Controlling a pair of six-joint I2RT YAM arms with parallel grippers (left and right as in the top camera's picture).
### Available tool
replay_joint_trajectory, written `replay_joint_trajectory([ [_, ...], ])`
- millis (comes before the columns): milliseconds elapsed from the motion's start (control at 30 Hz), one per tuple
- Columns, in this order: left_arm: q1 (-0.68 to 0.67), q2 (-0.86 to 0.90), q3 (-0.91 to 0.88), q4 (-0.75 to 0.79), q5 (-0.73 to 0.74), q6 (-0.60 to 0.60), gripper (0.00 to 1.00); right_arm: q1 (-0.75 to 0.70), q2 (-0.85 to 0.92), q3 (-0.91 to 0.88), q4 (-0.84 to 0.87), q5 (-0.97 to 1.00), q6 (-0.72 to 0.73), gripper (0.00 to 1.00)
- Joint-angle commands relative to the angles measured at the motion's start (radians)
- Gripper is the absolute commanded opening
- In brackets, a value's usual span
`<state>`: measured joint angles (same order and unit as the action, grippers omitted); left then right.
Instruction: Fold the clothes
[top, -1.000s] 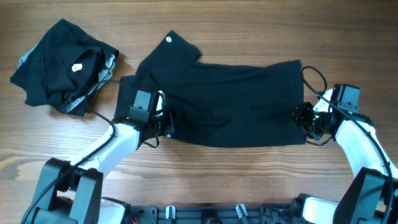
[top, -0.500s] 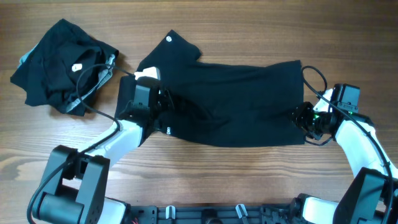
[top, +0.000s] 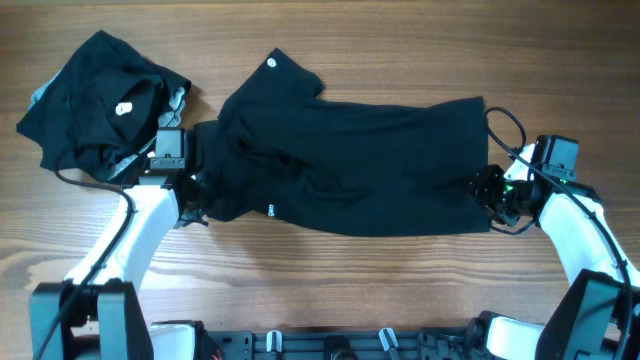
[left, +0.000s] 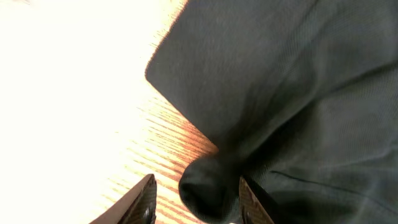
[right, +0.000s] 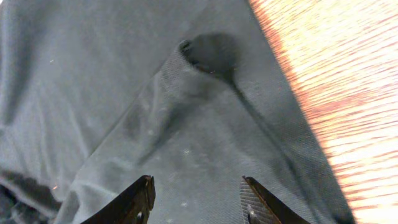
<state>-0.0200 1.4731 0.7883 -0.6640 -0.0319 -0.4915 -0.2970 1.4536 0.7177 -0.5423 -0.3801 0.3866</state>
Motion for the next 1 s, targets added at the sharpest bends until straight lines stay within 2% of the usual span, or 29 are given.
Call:
replay_joint_trajectory([
  [0, 0.009, 0.064, -0.055, 0.068, 0.076, -0.01, 0.52, 0.001, -0.011, 0.016, 0.002, 0.07, -0.012, 0.51],
  [133, 0.01, 0.093, -0.057, 0.111, 0.075, -0.01, 0.51, -0.037, -0.012, 0.017, 0.001, 0.066, 0.01, 0.52],
  [167, 0.01, 0.094, -0.057, 0.106, 0.068, -0.01, 0.4, -0.052, -0.012, 0.017, -0.003, 0.065, 0.016, 0.52],
  [200, 0.012, 0.094, -0.057, 0.084, 0.035, -0.012, 0.08, -0.069, -0.012, 0.017, -0.016, 0.062, 0.017, 0.52],
  [233, 0.02, 0.093, -0.057, 0.062, 0.009, -0.029, 0.04, -0.083, -0.012, 0.017, -0.033, 0.064, 0.015, 0.52],
  [333, 0.122, 0.065, -0.057, -0.058, -0.09, -0.074, 0.04, -0.128, -0.012, 0.017, -0.08, 0.1, 0.006, 0.59],
  [433, 0.214, 0.031, -0.057, -0.077, -0.064, -0.061, 0.04, -0.117, -0.01, 0.013, -0.131, 0.093, -0.005, 0.63],
  [533, 0.22, 0.026, -0.057, -0.066, -0.036, -0.043, 0.04, -0.071, 0.02, 0.006, -0.158, 0.073, -0.032, 0.64],
  [600, 0.22, 0.026, -0.057, -0.063, -0.037, -0.04, 0.04, -0.003, 0.033, -0.019, -0.169, -0.055, -0.122, 0.65],
  [667, 0.22, 0.026, -0.057, -0.061, -0.037, -0.04, 0.04, 0.043, 0.033, -0.045, -0.18, -0.014, -0.077, 0.65],
  [700, 0.22, 0.026, -0.057, -0.062, -0.037, -0.039, 0.05, 0.057, 0.033, -0.071, -0.174, 0.03, -0.029, 0.59],
  [733, 0.22, 0.026, -0.057, -0.062, -0.037, -0.039, 0.05, 0.058, 0.033, -0.087, -0.177, 0.043, -0.02, 0.48],
  [767, 0.22, 0.026, -0.057, -0.061, -0.037, -0.039, 0.05, 0.058, 0.033, -0.092, -0.182, 0.043, -0.023, 0.4],
  [800, 0.22, 0.026, -0.057, -0.059, -0.037, -0.037, 0.05, 0.058, 0.033, -0.092, -0.19, 0.043, -0.027, 0.15],
  [833, 0.22, 0.026, -0.057, -0.059, -0.037, -0.036, 0.05, 0.057, 0.033, -0.089, -0.191, 0.045, -0.025, 0.04],
  [967, 0.22, 0.026, -0.057, -0.06, -0.037, -0.013, 0.05, 0.007, 0.018, 0.007, -0.294, 0.164, 0.06, 0.04],
])
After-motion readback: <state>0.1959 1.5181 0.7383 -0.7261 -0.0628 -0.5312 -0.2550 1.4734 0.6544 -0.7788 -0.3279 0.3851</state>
